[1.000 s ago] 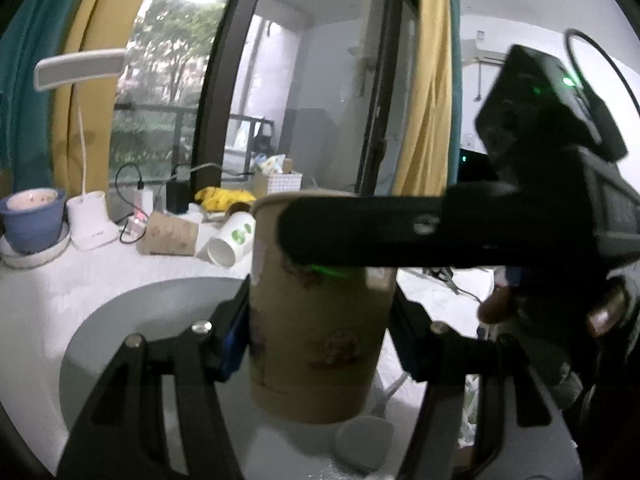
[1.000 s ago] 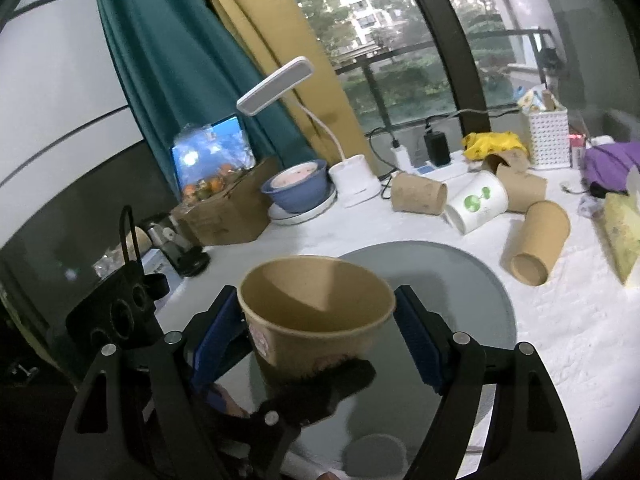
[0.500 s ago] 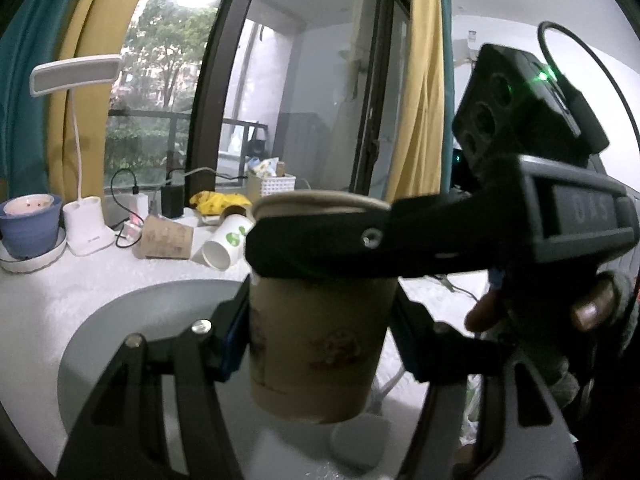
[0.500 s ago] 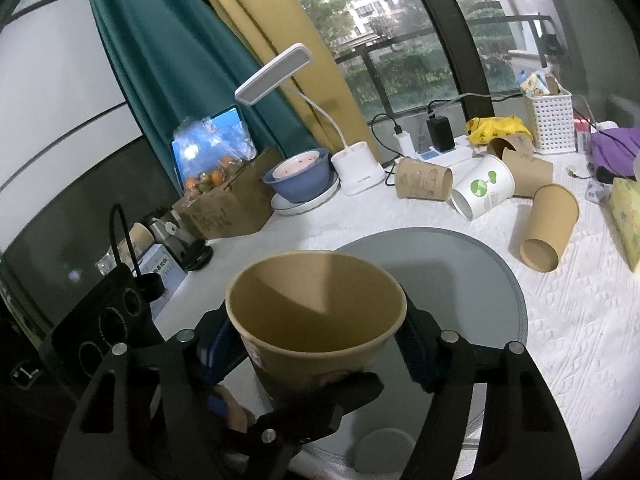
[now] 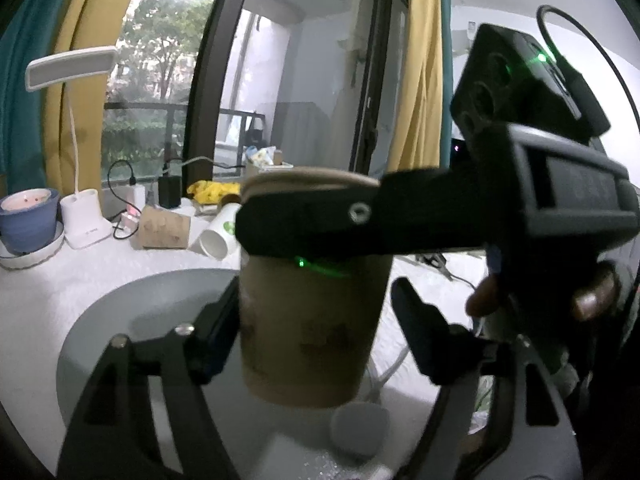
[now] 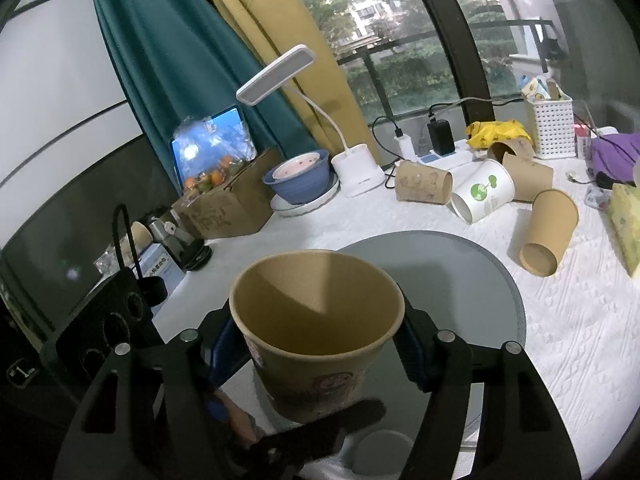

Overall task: Flip cup upright
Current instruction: 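Hold the upright cup in the left gripper while the right gripper grasps its body, then lower the cup onto the tray with the right gripper and open it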

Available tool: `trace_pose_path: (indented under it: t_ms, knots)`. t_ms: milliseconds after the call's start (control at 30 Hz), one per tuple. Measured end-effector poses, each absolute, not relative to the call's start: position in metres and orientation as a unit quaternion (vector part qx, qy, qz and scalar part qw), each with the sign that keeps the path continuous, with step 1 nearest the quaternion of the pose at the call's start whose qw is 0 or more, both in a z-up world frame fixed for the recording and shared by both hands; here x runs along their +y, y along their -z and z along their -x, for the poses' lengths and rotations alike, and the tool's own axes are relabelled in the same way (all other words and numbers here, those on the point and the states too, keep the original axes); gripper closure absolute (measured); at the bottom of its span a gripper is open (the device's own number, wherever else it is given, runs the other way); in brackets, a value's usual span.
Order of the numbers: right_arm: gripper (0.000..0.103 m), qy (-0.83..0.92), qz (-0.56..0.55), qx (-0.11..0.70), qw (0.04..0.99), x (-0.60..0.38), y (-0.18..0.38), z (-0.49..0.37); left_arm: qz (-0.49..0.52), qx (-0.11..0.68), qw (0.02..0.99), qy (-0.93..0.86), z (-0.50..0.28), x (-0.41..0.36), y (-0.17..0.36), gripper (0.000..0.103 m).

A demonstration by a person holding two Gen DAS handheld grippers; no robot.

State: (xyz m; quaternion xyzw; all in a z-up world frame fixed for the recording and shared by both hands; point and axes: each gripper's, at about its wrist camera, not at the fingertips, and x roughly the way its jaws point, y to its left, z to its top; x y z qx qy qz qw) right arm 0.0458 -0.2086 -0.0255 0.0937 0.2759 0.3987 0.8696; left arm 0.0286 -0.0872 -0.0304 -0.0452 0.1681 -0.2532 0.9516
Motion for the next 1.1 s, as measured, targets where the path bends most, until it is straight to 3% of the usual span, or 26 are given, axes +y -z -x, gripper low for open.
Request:
trace_pose_path:
  t_ms: [600, 1100]
  knots:
    - [0.033, -0.34, -0.015, 0.237, 0.91, -0.182, 0.019, -0.07, 0.081, 0.24, 0.954, 0.161, -0.014, -0.023, 0.042, 0.028]
    - [0.033, -0.277, 0.077, 0.212, 0.934, -0.132, 0.043, -0.099, 0.148, 0.247, 0.953, 0.097, -0.015, 0.034, 0.042, 0.028]
